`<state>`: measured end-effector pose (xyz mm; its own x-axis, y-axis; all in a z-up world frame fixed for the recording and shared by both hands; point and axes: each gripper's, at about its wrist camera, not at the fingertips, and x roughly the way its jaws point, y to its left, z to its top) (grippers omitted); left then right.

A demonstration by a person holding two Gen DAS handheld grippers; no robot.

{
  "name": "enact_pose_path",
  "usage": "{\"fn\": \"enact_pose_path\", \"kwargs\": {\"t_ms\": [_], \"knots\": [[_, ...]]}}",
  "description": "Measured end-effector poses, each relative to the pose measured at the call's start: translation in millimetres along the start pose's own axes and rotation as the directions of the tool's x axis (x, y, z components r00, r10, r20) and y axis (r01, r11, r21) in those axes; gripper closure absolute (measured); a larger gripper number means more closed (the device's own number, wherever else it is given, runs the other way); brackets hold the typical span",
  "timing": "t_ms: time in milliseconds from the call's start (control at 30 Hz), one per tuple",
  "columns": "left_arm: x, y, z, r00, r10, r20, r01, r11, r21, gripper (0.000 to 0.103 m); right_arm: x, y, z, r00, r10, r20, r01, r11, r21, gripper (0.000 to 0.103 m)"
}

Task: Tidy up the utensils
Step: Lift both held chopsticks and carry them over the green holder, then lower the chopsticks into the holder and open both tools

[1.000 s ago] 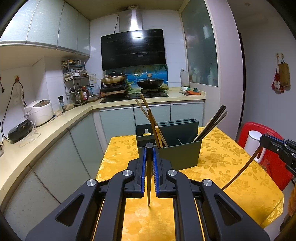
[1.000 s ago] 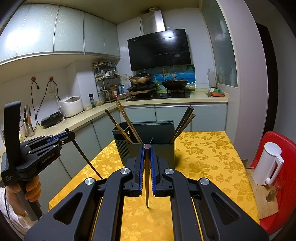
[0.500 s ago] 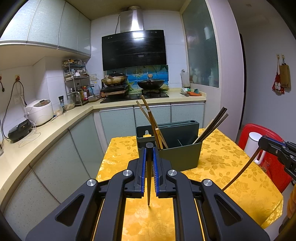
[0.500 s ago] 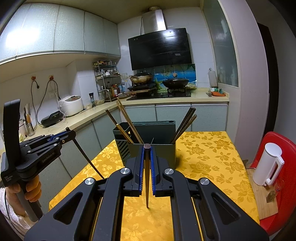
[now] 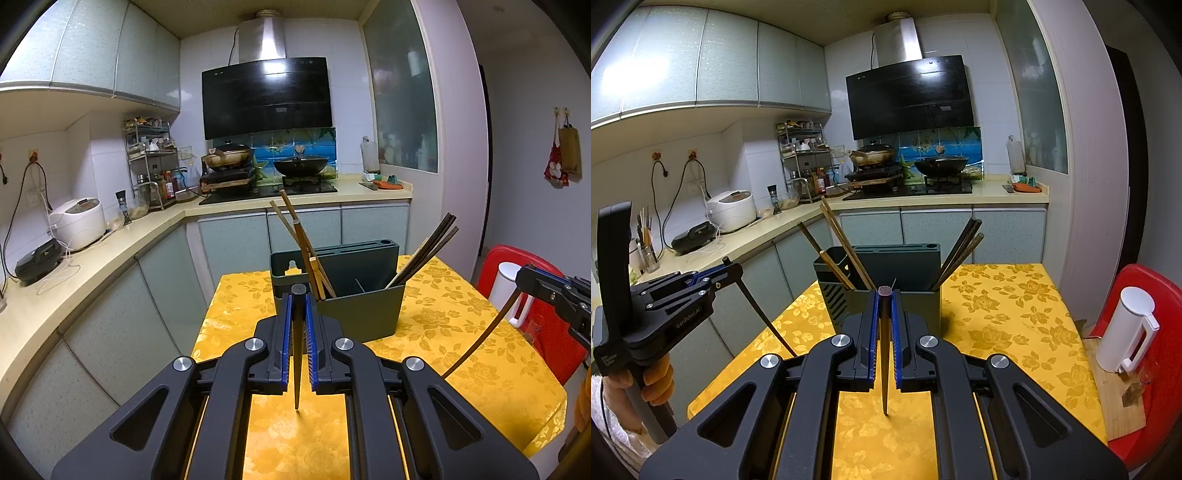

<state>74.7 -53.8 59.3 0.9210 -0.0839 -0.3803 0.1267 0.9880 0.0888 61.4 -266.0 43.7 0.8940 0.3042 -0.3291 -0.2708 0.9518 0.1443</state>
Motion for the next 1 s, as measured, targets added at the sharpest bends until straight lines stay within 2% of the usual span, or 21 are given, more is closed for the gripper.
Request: {"fn": "enact_pose_path", "kwargs": {"t_ms": [233, 533, 733, 833, 1000], "knots": [[9, 3, 36, 0.998, -0.060, 0.013, 0.060, 0.998, -0.015, 0.096, 12, -10, 29, 1.000, -0.011, 0.023, 0.010, 1.000, 0.010, 0.096], [32, 1, 114, 0.986, -0.124, 0.108, 0.131, 0.990, -0.060, 0.096, 32, -13, 91, 0.995, -0.026, 0.098, 0.026, 1.000, -0.002, 0.096], [53, -9, 149, 0.976, -0.153, 0.154, 0.165, 0.984, -0.070, 0.096, 53, -17, 119, 0.991, -0.034, 0.130, 0.036, 0.999, -0.014, 0.096], [75, -17, 155, 0.978, -0.161, 0.134, 0.172, 0.983, -0.069, 0.096, 72, -19, 124, 0.992, -0.045, 0.116, 0.049, 0.998, -0.026, 0.096], [116, -23, 144, 0.983, -0.171, 0.064, 0.175, 0.982, -0.068, 0.096, 102, -23, 121, 0.995, -0.073, 0.068, 0.077, 0.996, -0.052, 0.096]]}}
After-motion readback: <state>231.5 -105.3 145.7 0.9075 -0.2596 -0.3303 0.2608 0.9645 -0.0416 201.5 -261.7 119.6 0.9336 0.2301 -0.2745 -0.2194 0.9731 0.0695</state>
